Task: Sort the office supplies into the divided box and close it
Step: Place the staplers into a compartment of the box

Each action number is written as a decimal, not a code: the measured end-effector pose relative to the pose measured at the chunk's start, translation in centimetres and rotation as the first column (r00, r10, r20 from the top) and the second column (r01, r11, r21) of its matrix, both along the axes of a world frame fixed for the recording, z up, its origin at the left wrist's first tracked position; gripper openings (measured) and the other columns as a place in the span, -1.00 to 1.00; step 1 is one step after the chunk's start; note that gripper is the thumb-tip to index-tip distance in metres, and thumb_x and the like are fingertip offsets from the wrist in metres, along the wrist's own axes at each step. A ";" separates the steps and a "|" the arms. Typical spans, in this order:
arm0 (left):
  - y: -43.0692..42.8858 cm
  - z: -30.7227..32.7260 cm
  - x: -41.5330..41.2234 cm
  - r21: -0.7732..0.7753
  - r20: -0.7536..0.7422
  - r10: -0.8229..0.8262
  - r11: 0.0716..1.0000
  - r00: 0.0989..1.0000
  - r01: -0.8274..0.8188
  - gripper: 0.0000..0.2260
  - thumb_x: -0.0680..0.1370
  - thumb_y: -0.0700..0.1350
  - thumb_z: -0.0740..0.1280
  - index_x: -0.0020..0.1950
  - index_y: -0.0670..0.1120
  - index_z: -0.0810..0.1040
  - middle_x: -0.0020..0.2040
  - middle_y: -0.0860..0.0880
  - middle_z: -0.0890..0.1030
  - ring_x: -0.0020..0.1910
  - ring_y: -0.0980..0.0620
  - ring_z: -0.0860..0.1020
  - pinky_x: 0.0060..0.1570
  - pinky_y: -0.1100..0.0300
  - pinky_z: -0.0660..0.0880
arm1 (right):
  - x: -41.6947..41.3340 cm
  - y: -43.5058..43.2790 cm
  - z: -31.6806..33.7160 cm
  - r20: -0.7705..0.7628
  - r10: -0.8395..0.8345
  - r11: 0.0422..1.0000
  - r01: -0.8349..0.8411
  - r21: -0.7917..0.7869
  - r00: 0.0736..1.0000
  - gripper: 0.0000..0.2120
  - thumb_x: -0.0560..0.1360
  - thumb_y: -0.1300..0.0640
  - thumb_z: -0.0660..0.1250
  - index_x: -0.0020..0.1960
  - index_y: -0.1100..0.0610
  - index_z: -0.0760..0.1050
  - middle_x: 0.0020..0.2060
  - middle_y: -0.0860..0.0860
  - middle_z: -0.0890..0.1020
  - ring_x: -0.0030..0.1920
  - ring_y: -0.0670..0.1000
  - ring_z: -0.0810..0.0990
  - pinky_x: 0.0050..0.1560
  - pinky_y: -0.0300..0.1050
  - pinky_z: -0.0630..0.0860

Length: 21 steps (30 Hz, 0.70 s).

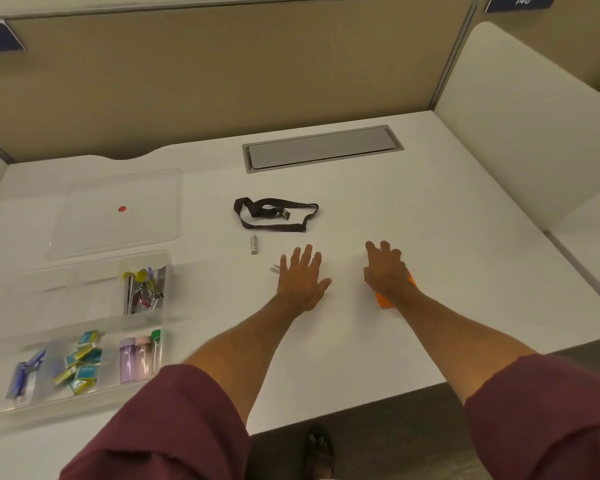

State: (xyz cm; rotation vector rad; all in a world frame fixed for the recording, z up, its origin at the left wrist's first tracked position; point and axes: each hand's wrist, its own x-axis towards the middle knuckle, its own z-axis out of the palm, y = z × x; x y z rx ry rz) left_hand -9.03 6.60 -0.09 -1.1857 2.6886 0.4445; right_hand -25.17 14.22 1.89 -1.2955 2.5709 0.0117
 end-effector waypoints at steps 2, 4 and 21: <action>-0.1 -0.3 -0.2 0.002 0.008 0.007 1.000 1.000 -0.007 -0.43 0.63 0.15 0.04 0.57 -0.05 -0.01 0.60 -0.07 -0.08 0.58 -0.12 -0.10 0.53 -0.15 -0.12 | -0.7 -0.3 -0.4 0.026 -0.001 1.000 0.000 0.030 1.000 -0.55 0.56 0.24 0.21 0.42 0.13 0.21 0.34 0.16 0.31 0.27 0.22 0.38 0.17 0.05 0.46; -0.4 -0.5 -0.4 -0.001 0.009 0.014 1.000 1.000 -0.014 -0.43 0.63 0.15 0.04 0.56 -0.06 0.00 0.60 -0.07 -0.08 0.58 -0.12 -0.10 0.53 -0.15 -0.12 | -1.2 -0.6 -0.7 0.063 -0.008 0.999 0.005 0.050 0.998 -0.53 0.55 0.27 0.20 0.43 0.12 0.21 0.34 0.17 0.30 0.27 0.23 0.40 0.19 0.06 0.45; -4.2 0.4 4.6 -0.060 -0.068 0.135 0.988 0.989 -0.139 -0.41 0.61 0.18 0.08 0.56 -0.05 0.03 0.60 -0.08 -0.03 0.58 -0.11 -0.06 0.51 -0.14 -0.11 | 6.1 -6.3 2.3 0.218 0.133 0.981 -0.097 -0.169 0.967 -0.49 0.49 0.32 0.30 0.40 0.12 0.30 0.29 0.17 0.37 0.25 0.20 0.42 0.15 -0.01 0.50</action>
